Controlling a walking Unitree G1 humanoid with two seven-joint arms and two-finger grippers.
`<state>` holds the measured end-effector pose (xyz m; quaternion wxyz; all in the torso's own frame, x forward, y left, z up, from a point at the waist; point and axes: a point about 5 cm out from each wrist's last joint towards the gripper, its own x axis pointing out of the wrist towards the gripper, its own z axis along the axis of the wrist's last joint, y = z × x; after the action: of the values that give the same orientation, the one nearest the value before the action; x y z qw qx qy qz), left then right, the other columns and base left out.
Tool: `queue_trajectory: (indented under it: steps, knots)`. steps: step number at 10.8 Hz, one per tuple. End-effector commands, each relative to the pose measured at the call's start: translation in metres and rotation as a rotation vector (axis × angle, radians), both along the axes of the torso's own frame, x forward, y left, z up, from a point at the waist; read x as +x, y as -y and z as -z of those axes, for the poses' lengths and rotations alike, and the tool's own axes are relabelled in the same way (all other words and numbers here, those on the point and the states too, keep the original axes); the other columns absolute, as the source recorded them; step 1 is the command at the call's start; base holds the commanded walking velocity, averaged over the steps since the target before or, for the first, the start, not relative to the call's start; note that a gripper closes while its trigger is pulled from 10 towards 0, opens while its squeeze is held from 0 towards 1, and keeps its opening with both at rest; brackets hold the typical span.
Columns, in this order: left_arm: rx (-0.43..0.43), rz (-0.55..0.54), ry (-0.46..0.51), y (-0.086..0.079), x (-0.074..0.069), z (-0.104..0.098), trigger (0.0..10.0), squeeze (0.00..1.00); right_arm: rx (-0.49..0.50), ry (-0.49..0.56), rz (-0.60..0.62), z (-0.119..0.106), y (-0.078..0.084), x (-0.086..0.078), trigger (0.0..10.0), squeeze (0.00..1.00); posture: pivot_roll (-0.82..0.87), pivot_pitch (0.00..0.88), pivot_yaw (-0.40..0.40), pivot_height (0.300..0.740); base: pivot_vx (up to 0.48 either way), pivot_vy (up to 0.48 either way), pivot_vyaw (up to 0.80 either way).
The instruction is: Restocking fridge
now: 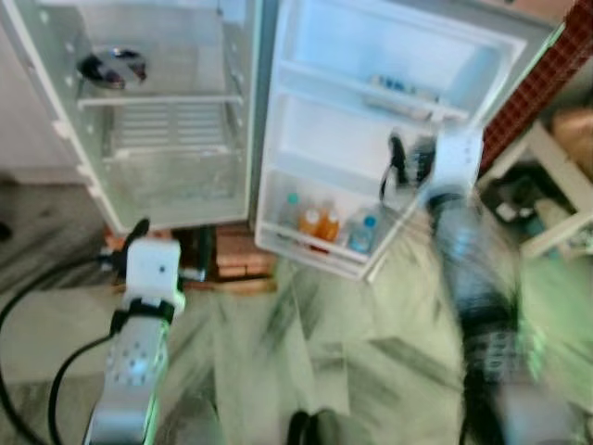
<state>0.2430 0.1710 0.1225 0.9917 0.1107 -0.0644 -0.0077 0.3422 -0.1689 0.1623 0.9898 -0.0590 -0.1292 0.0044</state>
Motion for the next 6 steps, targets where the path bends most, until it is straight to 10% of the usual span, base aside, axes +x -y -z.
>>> queue_trajectory:
  steps: [1, 6]
  knots:
    - [-0.002, 0.015, -0.006, 0.001, 0.001, 0.002, 10.0, 0.0, 0.034, 0.051, 0.029, -0.005, -0.001, -0.013, 10.0, 0.0, 0.16, 0.108, -0.087, 0.74, 0.247, 0.0, 0.0]
    - [0.007, 0.11, -0.016, 0.017, 0.013, 0.004, 10.0, 0.0, 0.045, -0.136, 0.053, 0.047, -0.001, -0.054, 10.0, 0.0, 0.15, 0.07, -0.051, 0.74, 0.363, -0.167, 0.0]
